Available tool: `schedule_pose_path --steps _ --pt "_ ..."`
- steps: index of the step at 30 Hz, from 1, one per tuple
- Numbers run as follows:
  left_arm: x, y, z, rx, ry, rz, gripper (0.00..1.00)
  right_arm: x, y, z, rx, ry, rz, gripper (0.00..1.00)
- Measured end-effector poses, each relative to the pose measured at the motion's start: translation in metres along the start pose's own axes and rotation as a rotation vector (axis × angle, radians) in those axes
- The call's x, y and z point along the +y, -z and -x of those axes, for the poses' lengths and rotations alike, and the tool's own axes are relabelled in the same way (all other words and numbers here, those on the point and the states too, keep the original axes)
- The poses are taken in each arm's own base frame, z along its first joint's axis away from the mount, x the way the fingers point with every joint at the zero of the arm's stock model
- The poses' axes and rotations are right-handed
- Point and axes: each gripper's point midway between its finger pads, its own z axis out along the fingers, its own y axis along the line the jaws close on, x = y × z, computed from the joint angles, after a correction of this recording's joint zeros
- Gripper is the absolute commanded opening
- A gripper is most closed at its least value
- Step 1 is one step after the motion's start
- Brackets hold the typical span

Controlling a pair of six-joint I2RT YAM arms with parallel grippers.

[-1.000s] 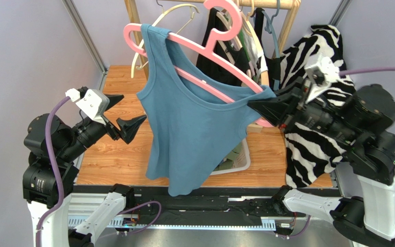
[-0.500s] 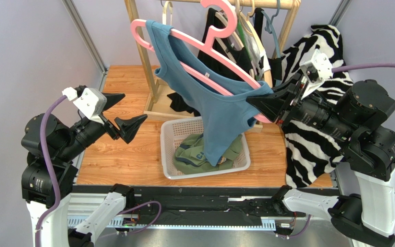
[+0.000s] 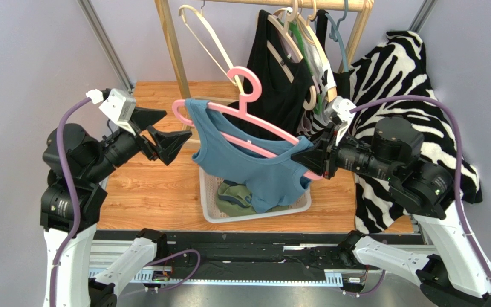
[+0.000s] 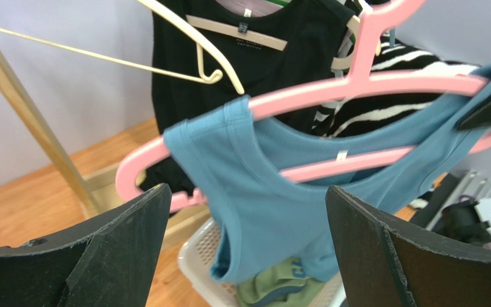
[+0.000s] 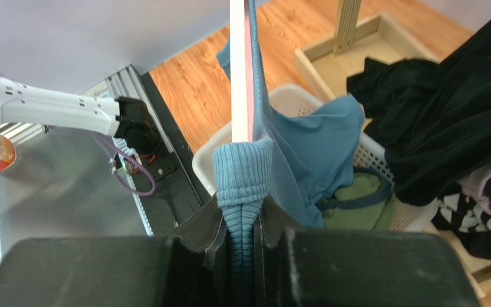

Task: Remove the tank top from the hanger
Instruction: Pick up the hanger from the clothesline, then remove the tank top from the hanger.

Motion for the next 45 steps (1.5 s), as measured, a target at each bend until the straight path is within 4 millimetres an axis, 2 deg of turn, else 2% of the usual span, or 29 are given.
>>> schedule_pose_path --steps 4,8,10,13,18,25,33,36,37,39,40,43,45 --pt "0.006 -0.018 -0.017 0.040 0.086 -0.011 0.99 -0.001 -0.003 -0.016 0.051 -0.024 0.003 0.00" --pt "0.014 -0.034 -0.039 0.092 0.137 -0.008 0.98 0.003 0.001 -0.014 0.039 -0.021 0.019 0.00" --pt "0.017 -0.038 -0.049 0.113 0.154 -0.005 0.93 0.005 0.003 -0.013 0.035 -0.021 0.027 0.00" --pt "0.017 -0.041 -0.055 0.122 0.167 -0.006 0.85 0.008 0.004 -0.013 0.033 -0.024 0.038 0.00" --pt "0.016 -0.044 -0.049 0.099 0.159 -0.015 0.80 0.009 0.003 -0.016 0.041 -0.032 0.046 0.00" --pt "0.012 -0.046 -0.051 0.099 0.169 -0.041 0.83 0.008 0.001 -0.018 0.049 -0.037 0.046 0.00" --pt "0.012 -0.048 -0.087 0.171 0.206 -0.043 0.82 0.008 0.001 -0.019 0.050 -0.037 0.048 0.00" --pt "0.013 -0.048 -0.090 0.177 0.209 -0.040 0.65 0.009 0.001 -0.018 0.049 -0.037 0.050 0.00" --pt "0.013 -0.048 -0.090 0.175 0.207 -0.038 0.48 0.009 0.001 -0.018 0.049 -0.037 0.050 0.00" --pt "0.013 -0.049 -0.089 0.174 0.212 -0.038 0.31 0.009 0.001 -0.018 0.049 -0.037 0.051 0.00" --pt "0.014 -0.049 -0.088 0.172 0.205 -0.040 0.18 0.009 0.001 -0.018 0.049 -0.037 0.050 0.00" --pt "0.013 -0.052 -0.081 0.164 0.205 -0.049 0.00 0.009 0.001 -0.018 0.047 -0.036 0.050 0.00" --pt "0.012 -0.053 -0.077 0.156 0.203 -0.055 0.00 0.009 0.002 -0.018 0.045 -0.035 0.048 0.00"
